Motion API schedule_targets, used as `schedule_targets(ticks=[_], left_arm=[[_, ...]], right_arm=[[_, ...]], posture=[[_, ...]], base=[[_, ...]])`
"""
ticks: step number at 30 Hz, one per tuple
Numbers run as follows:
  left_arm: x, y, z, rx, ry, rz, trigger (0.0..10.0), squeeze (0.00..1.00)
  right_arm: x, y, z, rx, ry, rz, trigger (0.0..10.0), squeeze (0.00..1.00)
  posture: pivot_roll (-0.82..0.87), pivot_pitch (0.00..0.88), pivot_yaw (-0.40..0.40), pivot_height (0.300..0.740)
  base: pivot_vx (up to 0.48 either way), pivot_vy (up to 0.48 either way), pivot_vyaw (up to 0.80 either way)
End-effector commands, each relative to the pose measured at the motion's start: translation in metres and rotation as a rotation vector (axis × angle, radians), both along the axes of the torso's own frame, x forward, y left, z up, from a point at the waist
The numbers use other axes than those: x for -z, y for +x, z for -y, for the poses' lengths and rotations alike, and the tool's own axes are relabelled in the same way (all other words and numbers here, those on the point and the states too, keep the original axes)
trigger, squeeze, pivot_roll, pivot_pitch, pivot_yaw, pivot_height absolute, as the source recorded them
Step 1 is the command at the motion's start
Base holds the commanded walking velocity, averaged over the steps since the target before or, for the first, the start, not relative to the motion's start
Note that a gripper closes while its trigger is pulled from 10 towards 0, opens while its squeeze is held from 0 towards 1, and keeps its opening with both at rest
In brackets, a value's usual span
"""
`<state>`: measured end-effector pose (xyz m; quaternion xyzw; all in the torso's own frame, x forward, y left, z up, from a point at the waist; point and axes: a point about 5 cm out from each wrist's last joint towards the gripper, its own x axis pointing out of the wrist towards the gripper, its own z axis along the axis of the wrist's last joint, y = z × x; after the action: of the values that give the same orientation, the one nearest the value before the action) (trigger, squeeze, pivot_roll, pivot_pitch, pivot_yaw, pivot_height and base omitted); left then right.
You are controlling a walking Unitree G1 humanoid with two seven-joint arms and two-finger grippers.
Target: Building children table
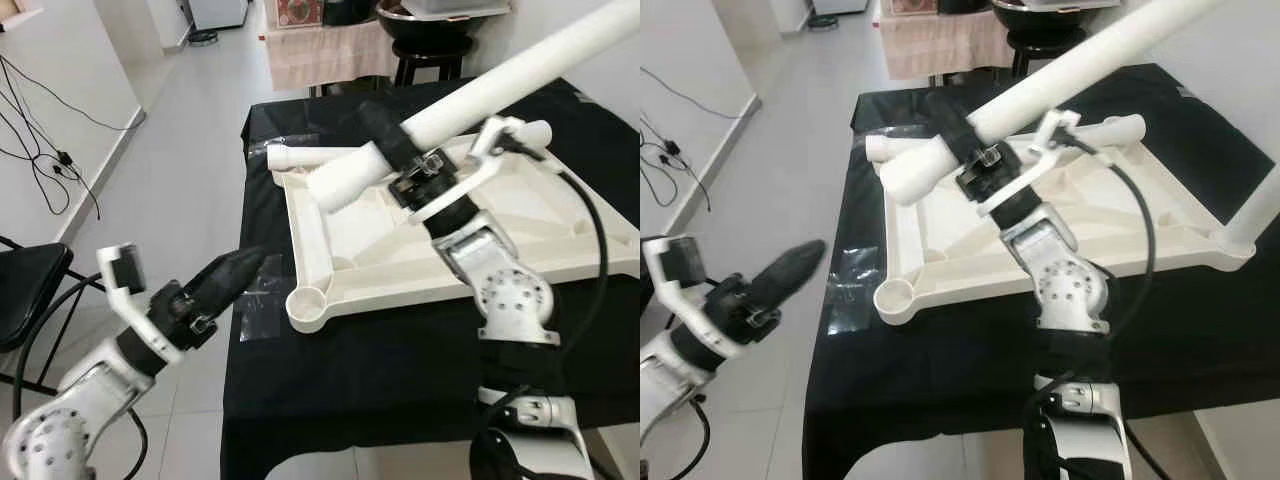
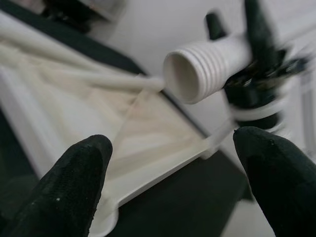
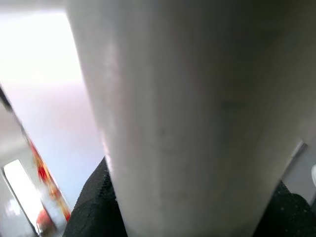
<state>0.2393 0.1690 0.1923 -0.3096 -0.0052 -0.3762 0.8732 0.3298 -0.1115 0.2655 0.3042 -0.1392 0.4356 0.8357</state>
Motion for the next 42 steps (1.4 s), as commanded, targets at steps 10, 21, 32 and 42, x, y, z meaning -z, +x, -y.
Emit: schedule_targets(ticks=[10, 21, 32, 42], left_arm=[[0.017, -0.011, 0.029, 0.022, 0.407, 0.008, 10.0, 0.00], [0.030, -0.041, 0.040, -0.053, 0.605, 0.046, 10.0, 0.00], [0.037, -0.049, 0.036, -0.144, 0.710, 0.068, 10.0, 0.00], [0.038, -0.066, 0.046, -0.088, 0.710, 0.096, 10.0, 0.00]], right_arm=[[0.032, -0.014, -0.019, -0.189, -0.323, 0.109, 10.0, 0.00], [0.049, -0.012, -0.016, -0.281, -0.477, 0.148, 10.0, 0.00], [0.047, -0.002, -0.001, -0.233, -0.610, 0.272, 10.0, 0.00], [0.037, -0.007, 0.031, -0.307, -0.636, 0.303, 10.0, 0.00]], posture=[[-0.01, 0.129, 0.050, 0.740], [0.03, 0.213, 0.031, 0.740], [0.05, 0.274, 0.035, 0.740], [0.05, 0.309, 0.059, 0.740]], base=[[0.000, 0.000, 0.48], [0.000, 0.000, 0.44], [0.000, 0.000, 0.00], [0.000, 0.000, 0.00]])
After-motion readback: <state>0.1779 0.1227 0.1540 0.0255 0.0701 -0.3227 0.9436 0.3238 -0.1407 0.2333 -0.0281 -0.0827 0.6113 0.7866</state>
